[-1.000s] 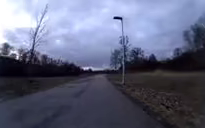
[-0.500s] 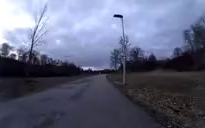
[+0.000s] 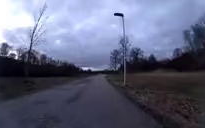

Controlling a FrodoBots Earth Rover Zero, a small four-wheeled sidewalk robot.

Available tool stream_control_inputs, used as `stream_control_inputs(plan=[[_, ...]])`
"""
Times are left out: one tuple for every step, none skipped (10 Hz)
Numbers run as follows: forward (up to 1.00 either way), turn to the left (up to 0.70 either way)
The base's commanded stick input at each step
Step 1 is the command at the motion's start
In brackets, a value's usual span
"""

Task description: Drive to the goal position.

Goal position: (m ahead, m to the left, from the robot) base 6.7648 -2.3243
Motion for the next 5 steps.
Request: stream_control_inputs(plan=[[0.50,0.00],[0.50,0.00],[0.50,0.00],[0.50,0.00],[0.50,0.00]])
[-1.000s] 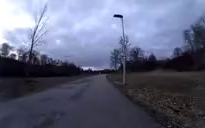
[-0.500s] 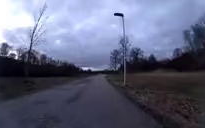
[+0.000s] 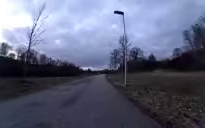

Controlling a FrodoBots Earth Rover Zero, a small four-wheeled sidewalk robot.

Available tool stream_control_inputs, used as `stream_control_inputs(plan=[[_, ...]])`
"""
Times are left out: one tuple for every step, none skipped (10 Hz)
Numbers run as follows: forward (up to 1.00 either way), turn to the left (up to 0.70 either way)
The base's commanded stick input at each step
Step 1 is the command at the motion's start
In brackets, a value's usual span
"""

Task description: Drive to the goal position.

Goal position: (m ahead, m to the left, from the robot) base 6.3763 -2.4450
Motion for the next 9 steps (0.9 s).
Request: stream_control_inputs(plan=[[0.50,0.00],[0.50,0.00],[0.50,0.00],[0.50,0.00],[0.50,0.00],[0.50,0.00],[0.50,0.00],[0.50,0.00],[0.50,0.00]])
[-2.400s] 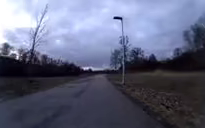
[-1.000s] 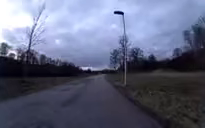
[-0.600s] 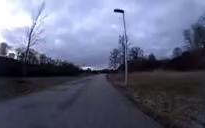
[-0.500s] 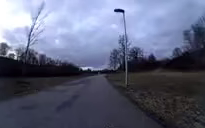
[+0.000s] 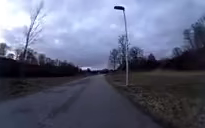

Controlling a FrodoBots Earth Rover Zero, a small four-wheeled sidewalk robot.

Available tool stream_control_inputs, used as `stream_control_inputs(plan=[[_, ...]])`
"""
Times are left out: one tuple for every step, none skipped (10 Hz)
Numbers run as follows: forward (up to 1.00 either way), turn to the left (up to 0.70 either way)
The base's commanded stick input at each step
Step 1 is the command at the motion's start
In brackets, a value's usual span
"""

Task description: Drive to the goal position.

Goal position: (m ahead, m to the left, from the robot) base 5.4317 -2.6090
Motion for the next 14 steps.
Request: stream_control_inputs(plan=[[0.50,0.00],[0.50,0.00],[0.50,0.00],[0.50,0.00],[0.50,0.00],[0.50,0.00],[0.50,0.00],[0.50,0.00],[0.50,0.00],[0.50,0.00],[0.50,0.00],[0.50,0.00],[0.50,0.00],[0.50,0.00]])
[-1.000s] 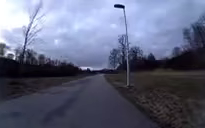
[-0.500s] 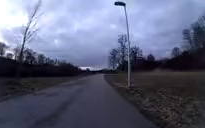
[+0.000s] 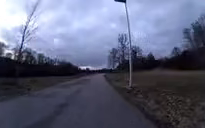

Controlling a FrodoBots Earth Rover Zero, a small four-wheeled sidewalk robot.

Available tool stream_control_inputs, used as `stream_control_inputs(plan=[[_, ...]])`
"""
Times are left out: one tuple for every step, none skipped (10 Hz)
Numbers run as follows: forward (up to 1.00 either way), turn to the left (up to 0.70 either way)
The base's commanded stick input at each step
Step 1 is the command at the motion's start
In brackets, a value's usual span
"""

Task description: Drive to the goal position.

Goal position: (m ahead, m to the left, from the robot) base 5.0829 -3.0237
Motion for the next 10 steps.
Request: stream_control_inputs(plan=[[0.50,0.00],[0.50,0.00],[0.50,0.00],[0.50,0.00],[0.50,0.00],[0.50,0.00],[0.50,0.00],[0.50,0.00],[0.50,0.00],[0.50,0.00]])
